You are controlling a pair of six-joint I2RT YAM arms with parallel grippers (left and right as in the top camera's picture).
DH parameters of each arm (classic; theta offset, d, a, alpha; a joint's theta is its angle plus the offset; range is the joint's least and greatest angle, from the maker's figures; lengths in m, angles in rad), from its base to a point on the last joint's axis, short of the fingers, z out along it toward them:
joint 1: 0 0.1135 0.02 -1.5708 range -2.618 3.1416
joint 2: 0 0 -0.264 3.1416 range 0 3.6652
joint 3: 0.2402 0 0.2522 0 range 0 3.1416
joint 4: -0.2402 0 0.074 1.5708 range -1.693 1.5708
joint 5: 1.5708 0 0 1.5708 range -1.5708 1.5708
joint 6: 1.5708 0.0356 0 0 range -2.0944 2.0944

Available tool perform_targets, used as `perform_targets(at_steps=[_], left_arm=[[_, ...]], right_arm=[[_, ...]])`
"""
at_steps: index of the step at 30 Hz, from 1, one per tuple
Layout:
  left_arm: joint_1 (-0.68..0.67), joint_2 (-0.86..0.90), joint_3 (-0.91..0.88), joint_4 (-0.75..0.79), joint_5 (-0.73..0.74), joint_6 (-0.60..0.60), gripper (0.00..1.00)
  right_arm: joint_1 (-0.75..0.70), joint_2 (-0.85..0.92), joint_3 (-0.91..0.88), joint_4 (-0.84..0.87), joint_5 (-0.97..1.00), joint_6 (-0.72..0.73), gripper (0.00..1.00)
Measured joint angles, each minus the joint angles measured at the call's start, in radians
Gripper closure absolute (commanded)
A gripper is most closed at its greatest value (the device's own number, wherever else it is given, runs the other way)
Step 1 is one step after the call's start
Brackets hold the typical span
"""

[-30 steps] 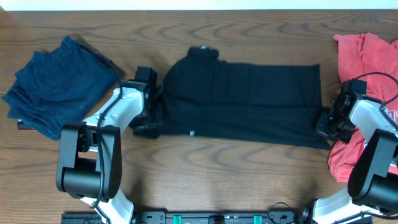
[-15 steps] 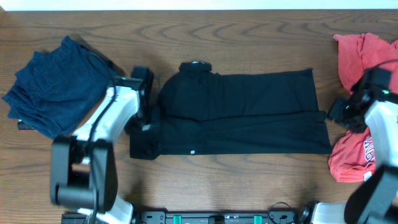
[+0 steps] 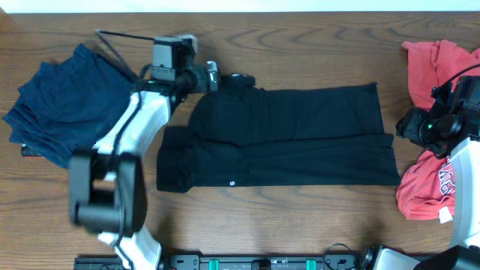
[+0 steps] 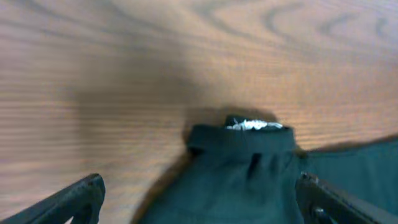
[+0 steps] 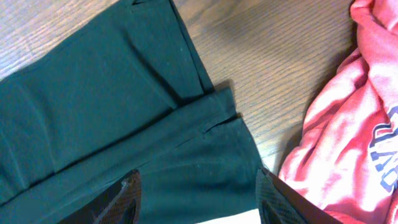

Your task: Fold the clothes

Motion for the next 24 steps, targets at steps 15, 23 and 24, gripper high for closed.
perform_targets(at_steps=[15,23,24], left_arm=[[-0.019,0.260,0.105,0.069,0.131,0.003,0.32],[-0.055,0.267,0.105,0.093,0.134,0.004,0.90],[-0.056,0.267,0.105,0.102,0.133,0.005,0.92]], right_arm=[[0.000,0.000,0.000,-0.008,-0.008,-0.003,0.48],[0.000,0.000,0.000,-0.008,-0.011,-0.003,0.53],[0.000,0.000,0.000,-0.008,-0.011,-0.003,0.54]])
